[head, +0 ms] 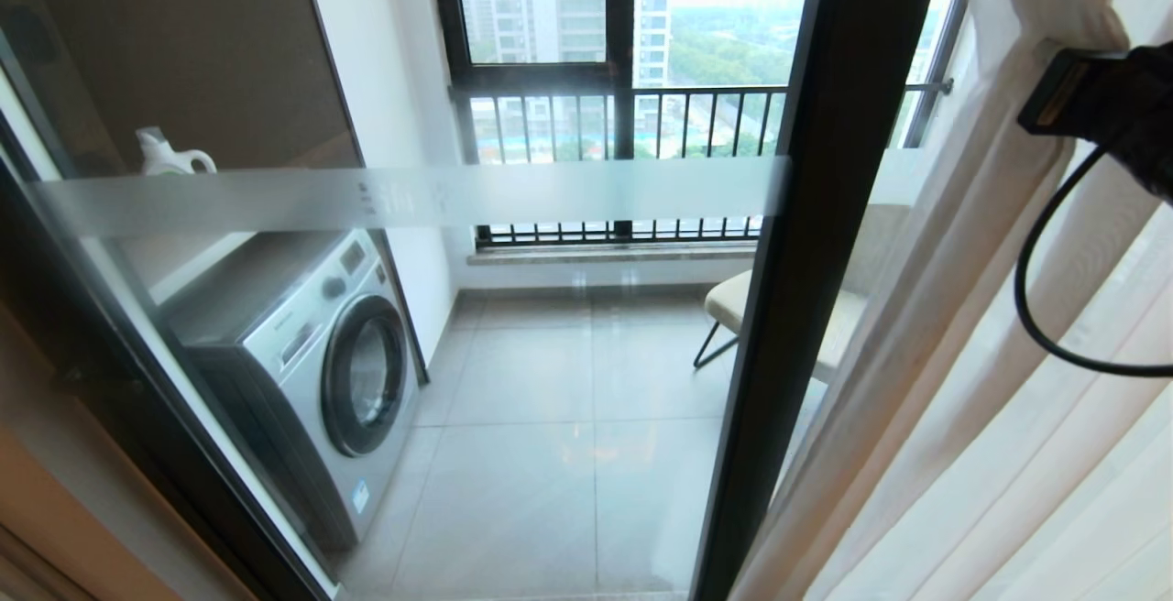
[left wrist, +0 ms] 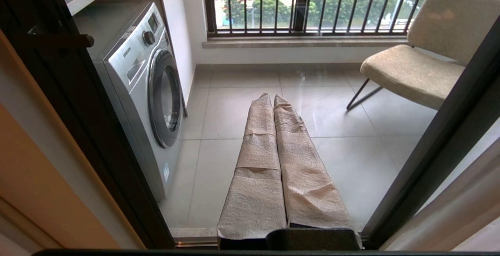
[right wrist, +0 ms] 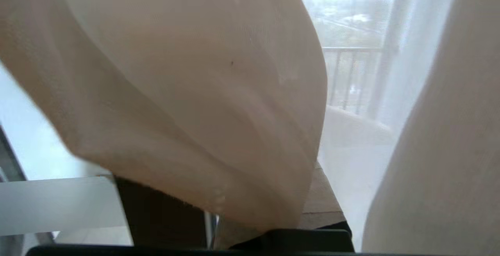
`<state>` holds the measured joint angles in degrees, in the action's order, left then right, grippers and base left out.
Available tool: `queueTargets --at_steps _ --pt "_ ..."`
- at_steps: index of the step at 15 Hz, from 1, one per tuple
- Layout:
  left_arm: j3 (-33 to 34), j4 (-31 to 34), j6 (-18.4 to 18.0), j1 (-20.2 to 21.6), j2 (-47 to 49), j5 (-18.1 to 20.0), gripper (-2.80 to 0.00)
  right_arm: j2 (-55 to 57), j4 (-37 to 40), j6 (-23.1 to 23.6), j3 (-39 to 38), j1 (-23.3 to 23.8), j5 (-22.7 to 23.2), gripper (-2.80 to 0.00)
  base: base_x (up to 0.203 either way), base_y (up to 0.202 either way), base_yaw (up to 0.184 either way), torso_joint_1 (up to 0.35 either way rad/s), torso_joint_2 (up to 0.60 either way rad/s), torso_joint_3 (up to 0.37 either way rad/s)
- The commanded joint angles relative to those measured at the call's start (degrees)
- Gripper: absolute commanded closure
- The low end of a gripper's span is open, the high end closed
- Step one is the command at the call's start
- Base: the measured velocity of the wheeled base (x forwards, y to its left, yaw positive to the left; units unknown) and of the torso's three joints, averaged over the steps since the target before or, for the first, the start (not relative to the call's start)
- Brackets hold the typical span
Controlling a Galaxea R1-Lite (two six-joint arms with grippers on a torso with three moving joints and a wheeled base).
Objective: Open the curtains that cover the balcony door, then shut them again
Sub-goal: Pull the inner curtains open on both sides
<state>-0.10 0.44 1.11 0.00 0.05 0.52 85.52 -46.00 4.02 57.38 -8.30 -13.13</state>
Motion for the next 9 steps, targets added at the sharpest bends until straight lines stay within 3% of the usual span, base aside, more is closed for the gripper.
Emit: queueTargets --at_steps 1,9 --pt "0.0 0.0 0.0 0.0 0.0 0.0 0.00 -2.8 -0.2 -0.1 -2.6 2.7 0.4 0.00 0.000 0.000 0.000 0.000 0.00 0.000" --pt "0.0 0.0 0.0 0.0 0.0 0.0 0.00 -4.8 -0.5 -0.3 -6.5 3.8 0.4 0.00 0.000 0.000 0.000 0.000 0.00 0.000"
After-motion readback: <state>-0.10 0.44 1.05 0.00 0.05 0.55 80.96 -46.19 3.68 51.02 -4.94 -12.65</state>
